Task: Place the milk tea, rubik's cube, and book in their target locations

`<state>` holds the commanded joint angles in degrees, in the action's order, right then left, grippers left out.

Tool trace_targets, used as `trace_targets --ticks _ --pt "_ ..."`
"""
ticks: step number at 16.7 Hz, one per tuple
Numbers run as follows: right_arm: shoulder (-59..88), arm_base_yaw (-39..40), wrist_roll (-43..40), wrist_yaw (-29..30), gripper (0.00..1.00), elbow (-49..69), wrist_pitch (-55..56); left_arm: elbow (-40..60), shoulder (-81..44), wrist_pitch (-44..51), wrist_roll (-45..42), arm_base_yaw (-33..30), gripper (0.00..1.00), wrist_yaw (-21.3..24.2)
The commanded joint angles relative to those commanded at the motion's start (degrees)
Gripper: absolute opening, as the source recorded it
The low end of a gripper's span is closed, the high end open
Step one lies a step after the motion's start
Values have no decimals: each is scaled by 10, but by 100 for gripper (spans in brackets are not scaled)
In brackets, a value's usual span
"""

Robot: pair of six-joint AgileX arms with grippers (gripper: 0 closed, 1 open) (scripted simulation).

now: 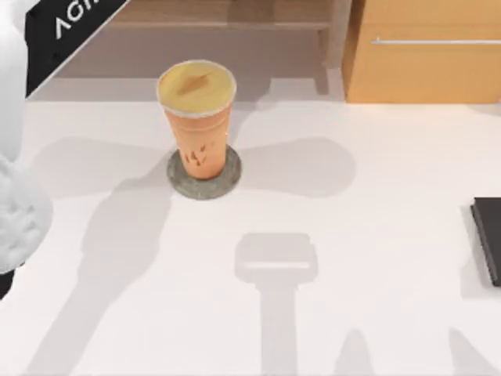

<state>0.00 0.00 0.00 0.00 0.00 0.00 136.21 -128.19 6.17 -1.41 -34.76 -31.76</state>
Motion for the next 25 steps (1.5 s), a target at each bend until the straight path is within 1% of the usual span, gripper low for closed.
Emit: trace_targets --ticks 6,19,20,25 --pt "0 0 0 0 100 0 0 9 -14 9 5 1 0 2" --pt "0 0 0 0 100 0 0 9 -14 9 5 1 98 2" --pt "0 0 0 0 100 0 0 9 -14 9 5 1 100 2" --pt "0 0 0 0 100 0 0 9 -14 9 5 1 100 2"
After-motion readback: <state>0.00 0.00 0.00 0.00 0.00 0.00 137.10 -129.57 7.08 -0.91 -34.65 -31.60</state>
